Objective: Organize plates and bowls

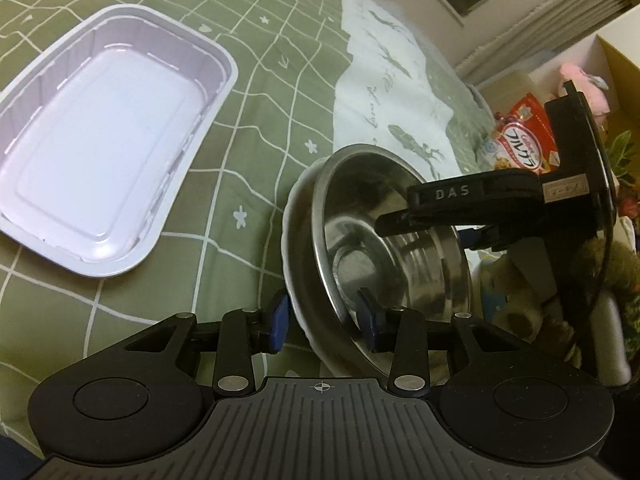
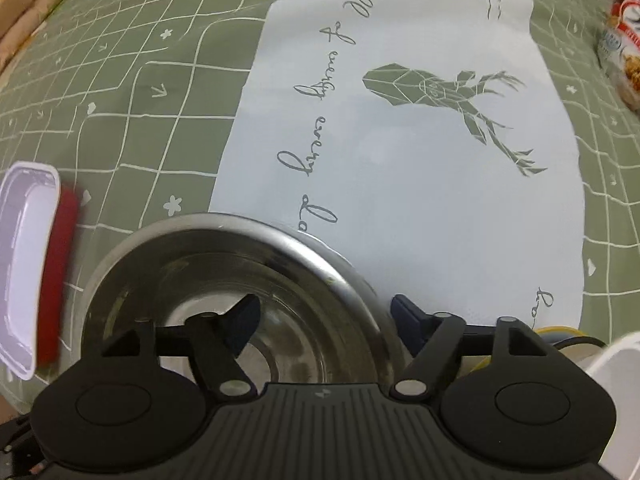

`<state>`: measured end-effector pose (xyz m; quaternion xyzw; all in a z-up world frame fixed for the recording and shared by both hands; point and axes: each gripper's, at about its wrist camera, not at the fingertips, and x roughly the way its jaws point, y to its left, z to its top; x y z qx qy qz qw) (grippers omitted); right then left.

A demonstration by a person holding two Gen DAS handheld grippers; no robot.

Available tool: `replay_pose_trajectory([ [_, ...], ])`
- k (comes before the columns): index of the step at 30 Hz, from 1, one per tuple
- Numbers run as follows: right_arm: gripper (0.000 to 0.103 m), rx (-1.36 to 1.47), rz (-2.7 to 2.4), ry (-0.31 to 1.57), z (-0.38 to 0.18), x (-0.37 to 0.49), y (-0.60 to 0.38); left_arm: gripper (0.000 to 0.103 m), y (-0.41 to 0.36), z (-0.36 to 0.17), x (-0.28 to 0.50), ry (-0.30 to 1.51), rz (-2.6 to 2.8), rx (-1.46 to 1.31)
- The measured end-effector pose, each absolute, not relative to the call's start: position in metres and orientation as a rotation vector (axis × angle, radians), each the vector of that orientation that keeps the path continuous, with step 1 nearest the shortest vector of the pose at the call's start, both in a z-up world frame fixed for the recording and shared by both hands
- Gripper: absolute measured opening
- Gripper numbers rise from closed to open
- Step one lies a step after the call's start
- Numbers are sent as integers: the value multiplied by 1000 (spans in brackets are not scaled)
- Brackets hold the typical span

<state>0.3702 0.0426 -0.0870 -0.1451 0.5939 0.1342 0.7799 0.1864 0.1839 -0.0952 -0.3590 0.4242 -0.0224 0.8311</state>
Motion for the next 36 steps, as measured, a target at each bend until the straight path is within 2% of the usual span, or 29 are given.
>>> replay_pose_trajectory([
  [3,77,-319,291,1261,-83,361,46,38,191,-95,186,909,-40,-761],
  [10,77,-202,367,1286,-73,351,43,41,210,-89,181,878,41,-742],
  [26,77,-202,416,1254,-80,337,39,40,219,-79,179,850,68,-736],
  [28,76,-214,421,1197,-73,329,38,40,221,-73,175,822,82,-725],
  [30,70,-248,450,1079,-56,316,39,36,224,-62,169,770,88,-716],
  [36,70,-169,542,802,8,282,9,36,209,-19,161,636,70,-642],
])
